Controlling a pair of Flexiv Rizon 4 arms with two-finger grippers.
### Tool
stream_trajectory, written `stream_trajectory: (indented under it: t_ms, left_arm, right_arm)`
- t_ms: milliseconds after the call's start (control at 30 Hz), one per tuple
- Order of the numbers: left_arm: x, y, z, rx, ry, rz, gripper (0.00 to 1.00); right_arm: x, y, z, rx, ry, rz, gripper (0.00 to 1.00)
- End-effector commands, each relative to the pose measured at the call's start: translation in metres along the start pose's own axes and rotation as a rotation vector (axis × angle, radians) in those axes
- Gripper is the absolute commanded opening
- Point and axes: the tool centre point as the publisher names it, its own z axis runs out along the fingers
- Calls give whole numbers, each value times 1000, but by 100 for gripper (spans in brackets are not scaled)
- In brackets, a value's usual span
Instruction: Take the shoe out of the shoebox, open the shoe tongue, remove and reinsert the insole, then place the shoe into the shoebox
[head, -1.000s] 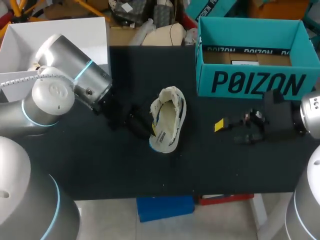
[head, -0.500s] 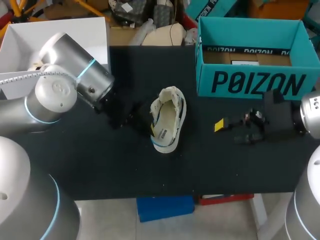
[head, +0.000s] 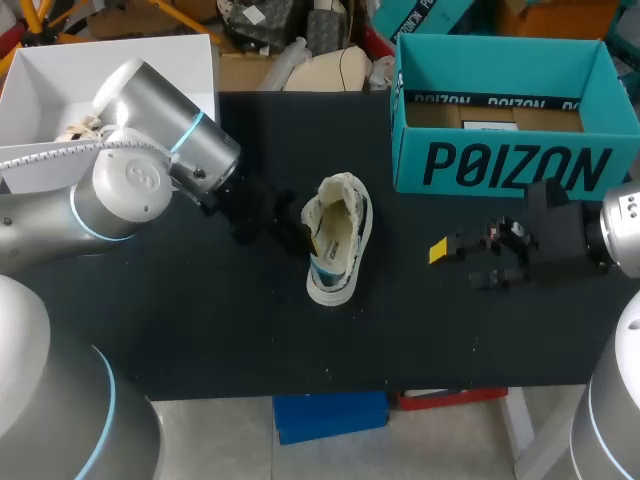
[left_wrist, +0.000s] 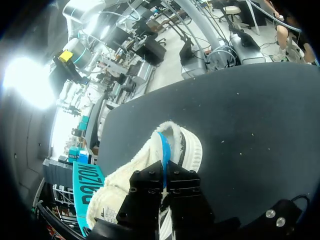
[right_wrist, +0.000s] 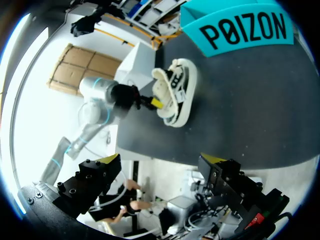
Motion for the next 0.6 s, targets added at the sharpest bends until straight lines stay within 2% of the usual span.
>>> stream_trajectory:
  t_ms: [33,300,600]
  left_arm:
    - [-2,2,6,-20,10,-6,0]
    - [-2,3,5,-45,62,14,0]
    - [-5,-3,12,-37,217,113,0]
  right_arm:
    - [0,0,0,1,-1,0,100]
    - [0,0,0,1,-1,0,100]
    - [0,0,0,1,-1,0,100]
